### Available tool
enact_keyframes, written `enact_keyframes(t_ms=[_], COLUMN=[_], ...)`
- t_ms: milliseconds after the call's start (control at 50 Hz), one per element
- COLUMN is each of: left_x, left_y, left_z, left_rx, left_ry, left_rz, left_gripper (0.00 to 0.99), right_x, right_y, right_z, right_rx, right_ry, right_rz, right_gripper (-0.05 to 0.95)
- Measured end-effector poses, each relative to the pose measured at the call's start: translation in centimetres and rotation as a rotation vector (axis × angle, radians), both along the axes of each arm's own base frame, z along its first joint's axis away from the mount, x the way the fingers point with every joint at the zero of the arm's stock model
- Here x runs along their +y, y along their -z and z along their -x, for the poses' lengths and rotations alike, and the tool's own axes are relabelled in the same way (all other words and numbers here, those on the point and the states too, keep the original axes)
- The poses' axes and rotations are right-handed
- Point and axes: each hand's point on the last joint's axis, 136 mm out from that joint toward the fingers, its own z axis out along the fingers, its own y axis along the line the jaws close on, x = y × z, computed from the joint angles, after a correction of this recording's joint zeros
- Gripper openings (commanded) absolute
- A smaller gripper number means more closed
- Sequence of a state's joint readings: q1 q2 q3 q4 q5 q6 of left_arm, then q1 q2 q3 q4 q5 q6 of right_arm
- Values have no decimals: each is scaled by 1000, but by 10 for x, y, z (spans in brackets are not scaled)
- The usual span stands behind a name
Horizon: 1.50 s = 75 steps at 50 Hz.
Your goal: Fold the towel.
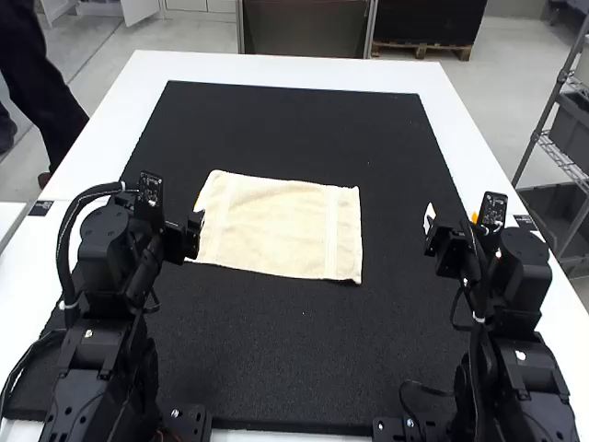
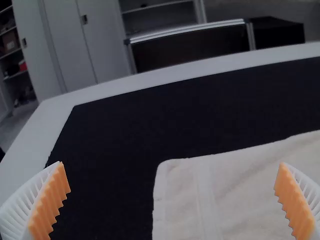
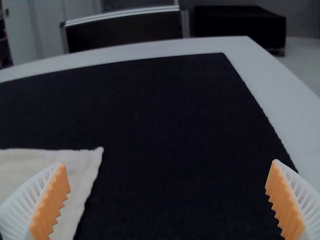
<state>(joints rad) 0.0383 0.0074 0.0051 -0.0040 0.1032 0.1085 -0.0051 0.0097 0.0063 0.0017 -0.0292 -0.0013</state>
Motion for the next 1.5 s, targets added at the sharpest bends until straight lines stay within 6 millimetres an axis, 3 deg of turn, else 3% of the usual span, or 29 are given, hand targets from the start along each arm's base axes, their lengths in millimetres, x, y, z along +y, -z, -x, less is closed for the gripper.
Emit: enact_keyframes(t_ms=[680, 780, 940, 1020, 1080, 1300, 1500], left_x=[0, 1, 17, 27, 32, 39, 40], left_y=[-4, -16, -53, -64, -65, -52, -67], left_z=[0, 0, 5, 8, 9, 7, 11], left_rx=[-16, -66, -215, -262, -268, -219, -278], left_ry=[0, -8, -91, -144, -171, -217, -221], left_rz=[-7, 1, 64, 85, 95, 80, 71], left_gripper=[964, 964, 962, 964, 964, 952, 949], right_x=[0, 0, 0, -1, -4, -7, -3], right_y=[-4, -11, -25, -41, -50, -54, -83], right_z=[0, -1, -1, 0, 1, 1, 7], right_rx=[-16, -47, -102, -170, -207, -220, -341], right_ry=[-1, -1, 0, 7, 22, 43, 38], right_rz=[10, 16, 30, 78, 123, 255, 279], right_gripper=[910, 908, 908, 910, 910, 908, 908])
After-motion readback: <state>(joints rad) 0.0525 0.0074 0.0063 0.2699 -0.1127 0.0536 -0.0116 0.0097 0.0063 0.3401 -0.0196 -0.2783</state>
